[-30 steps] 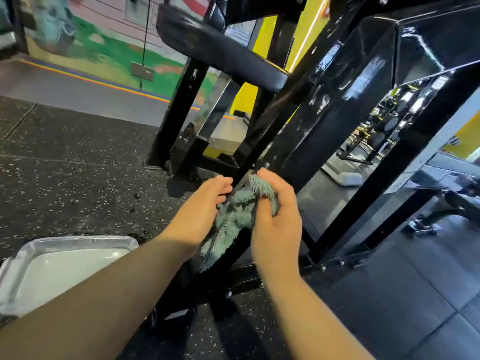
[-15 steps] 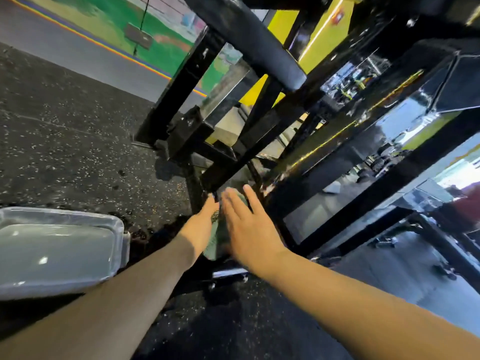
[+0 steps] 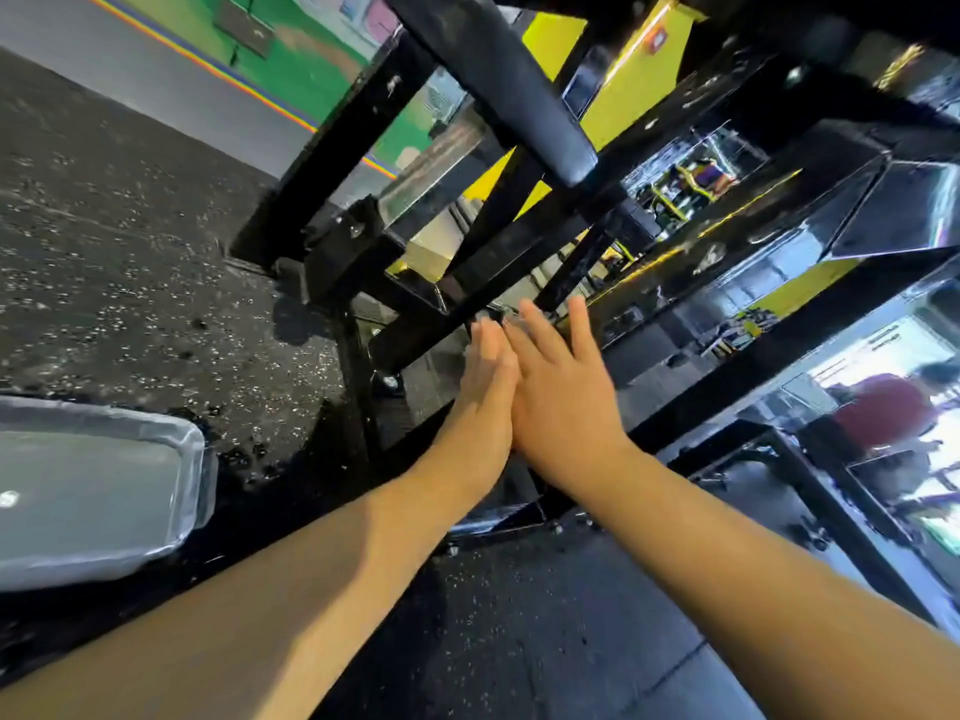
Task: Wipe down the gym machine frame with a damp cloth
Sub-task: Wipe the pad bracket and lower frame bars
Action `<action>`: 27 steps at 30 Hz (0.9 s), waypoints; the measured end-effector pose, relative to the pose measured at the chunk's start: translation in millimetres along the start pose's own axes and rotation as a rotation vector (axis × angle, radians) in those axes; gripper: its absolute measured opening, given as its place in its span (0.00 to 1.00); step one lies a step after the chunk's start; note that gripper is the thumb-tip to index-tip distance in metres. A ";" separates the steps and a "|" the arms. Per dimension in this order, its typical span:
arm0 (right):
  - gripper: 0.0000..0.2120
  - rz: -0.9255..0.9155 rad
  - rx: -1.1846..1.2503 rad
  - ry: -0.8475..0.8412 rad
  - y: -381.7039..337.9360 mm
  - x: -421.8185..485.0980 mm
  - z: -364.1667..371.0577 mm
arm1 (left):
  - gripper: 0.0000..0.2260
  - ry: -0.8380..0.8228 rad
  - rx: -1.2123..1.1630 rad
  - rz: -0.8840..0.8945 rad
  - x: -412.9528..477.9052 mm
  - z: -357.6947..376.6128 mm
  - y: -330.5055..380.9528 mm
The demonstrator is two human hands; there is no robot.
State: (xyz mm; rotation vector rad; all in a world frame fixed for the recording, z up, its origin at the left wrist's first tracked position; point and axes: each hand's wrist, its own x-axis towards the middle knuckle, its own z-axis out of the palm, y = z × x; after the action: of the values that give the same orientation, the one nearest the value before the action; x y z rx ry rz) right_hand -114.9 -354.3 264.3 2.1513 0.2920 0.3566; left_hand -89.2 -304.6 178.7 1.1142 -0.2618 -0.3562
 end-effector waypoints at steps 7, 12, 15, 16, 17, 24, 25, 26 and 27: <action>0.27 0.092 0.662 0.284 2.8 -33.8 -7.2 | 0.28 0.032 0.197 0.240 -34.1 -4.9 25.0; 0.11 0.722 1.159 0.678 26.9 -58.2 -2.2 | 0.20 0.183 0.329 0.290 5.0 30.0 48.8; 0.06 1.199 1.844 0.590 29.5 -41.8 12.8 | 0.20 0.232 0.363 0.434 -3.0 17.6 25.0; 0.12 1.290 2.076 0.497 28.6 -35.3 20.8 | 0.20 0.280 0.387 0.420 -9.1 8.1 7.8; 0.20 1.341 2.270 0.386 26.2 -29.1 27.3 | 0.19 0.333 0.394 0.359 -13.7 -4.8 -12.1; 0.38 1.411 2.474 0.208 14.0 -10.4 38.1 | 0.18 0.390 0.403 0.003 -13.3 -10.7 -21.7; 0.38 1.423 2.485 0.214 15.6 -10.5 36.1 | 0.19 0.384 0.409 0.109 -10.5 7.6 0.7; 0.37 1.435 2.500 0.229 15.9 -10.8 33.6 | 0.19 0.383 0.425 0.259 -8.0 23.5 20.6; 0.36 1.447 2.506 0.244 15.4 -10.6 30.5 | 0.19 0.357 0.427 0.364 -6.4 35.6 37.8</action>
State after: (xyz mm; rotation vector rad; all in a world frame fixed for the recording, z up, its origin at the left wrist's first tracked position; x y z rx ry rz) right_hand -112.7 -389.6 258.8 4.1792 -1.9838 1.6536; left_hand -103.1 -316.5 227.8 1.4927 -0.2223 0.2361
